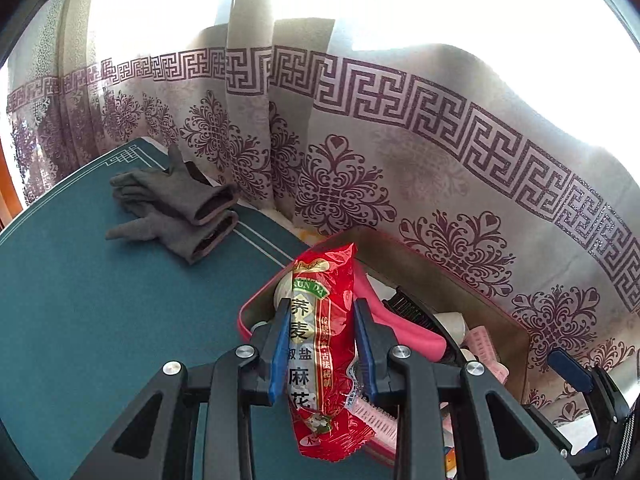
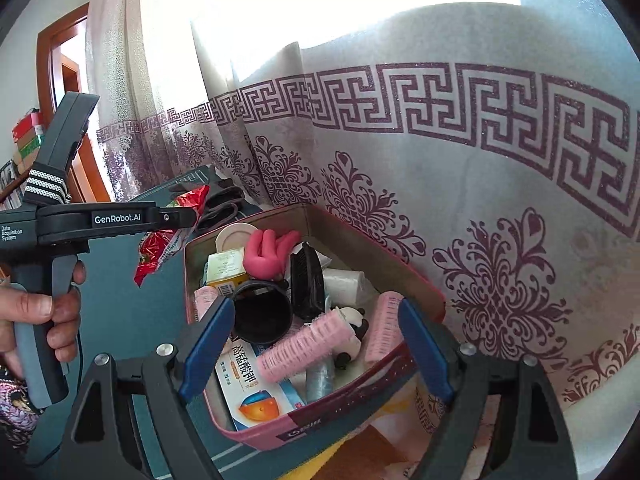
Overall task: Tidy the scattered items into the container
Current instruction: 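Open both tools to drop the packet and foam roller into the tin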
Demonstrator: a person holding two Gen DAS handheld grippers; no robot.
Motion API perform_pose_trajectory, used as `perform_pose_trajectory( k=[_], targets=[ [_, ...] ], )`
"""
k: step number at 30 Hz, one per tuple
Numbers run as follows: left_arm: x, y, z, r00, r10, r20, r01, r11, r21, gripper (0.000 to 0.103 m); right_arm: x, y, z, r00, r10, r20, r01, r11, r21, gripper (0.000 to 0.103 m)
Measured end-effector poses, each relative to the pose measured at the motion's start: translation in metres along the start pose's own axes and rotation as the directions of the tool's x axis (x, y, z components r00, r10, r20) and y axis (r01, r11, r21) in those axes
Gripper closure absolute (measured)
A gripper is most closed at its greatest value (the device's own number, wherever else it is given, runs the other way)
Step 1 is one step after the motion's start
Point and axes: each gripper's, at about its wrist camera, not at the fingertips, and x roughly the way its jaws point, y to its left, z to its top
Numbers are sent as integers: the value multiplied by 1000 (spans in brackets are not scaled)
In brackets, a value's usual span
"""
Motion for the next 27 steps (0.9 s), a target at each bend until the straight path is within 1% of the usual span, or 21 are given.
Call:
perform_pose_trajectory(
  k=[5, 9, 11, 13, 15, 16, 17, 18, 19, 20, 23, 24, 25, 26, 27],
  targets=[
    [16, -18, -2, 999, -21, -31, 22, 999, 29, 72, 3, -8, 0, 1000, 13, -10, -13, 999, 33, 16],
    [25, -28, -3, 995, -87, -55, 89, 995, 43, 72, 4, -8, -1, 1000, 17, -13, -16, 999, 33, 16],
    [27, -33, -4, 993, -104, -54, 107, 993, 55, 72, 5, -8, -2, 1000, 16, -16, -15, 999, 30, 16],
    [26, -35, -4, 992, -111, -57, 115, 991, 67, 71, 6, -7, -2, 1000, 16, -19, -16, 999, 28, 16],
    [22, -33, -4, 994, -101, -47, 104, 992, 67, 71, 7, -6, -2, 1000, 15, -20, -14, 1000, 27, 16],
    [19, -30, -4, 995, -92, -40, 94, 993, 65, 69, 7, -5, -2, 1000, 16, -20, -15, 1000, 26, 16],
    [16, -28, -3, 996, -82, -29, 84, 995, 59, 52, 7, -4, -1, 1000, 16, -20, -16, 1000, 25, 16],
    [11, -24, -3, 998, -69, -9, 70, 996, 50, 29, 7, -3, -1, 1000, 17, -21, -16, 1000, 23, 16],
    [4, -21, -4, 998, -54, 24, 53, 998, 38, 22, 7, -2, -1, 1000, 17, -22, -17, 1000, 20, 16],
    [-3, -18, -4, 998, -42, 52, 40, 999, 30, 21, 7, -1, -1, 1000, 19, -24, -19, 1000, 19, 16],
    [-19, -11, -7, 996, -15, 90, 13, 1000, 23, 20, 7, 2, -2, 999, 29, -35, -29, 999, 20, 15],
    [-23, -9, -9, 995, 10, 101, -12, 1000, 22, 16, 7, 3, -3, 999, 33, -40, -33, 999, 21, 14],
    [-27, -7, -11, 993, 42, 109, -44, 999, 20, 10, 7, 5, -3, 998, 37, -45, -36, 999, 23, 13],
    [-30, -4, -14, 990, 77, 122, -80, 997, 14, 0, 7, 6, -3, 998, 40, -49, -39, 999, 25, 12],
    [-34, -2, -18, 985, 105, 137, -107, 994, 9, 0, 6, 7, -3, 998, 43, -51, -41, 999, 28, 9]
  ],
)
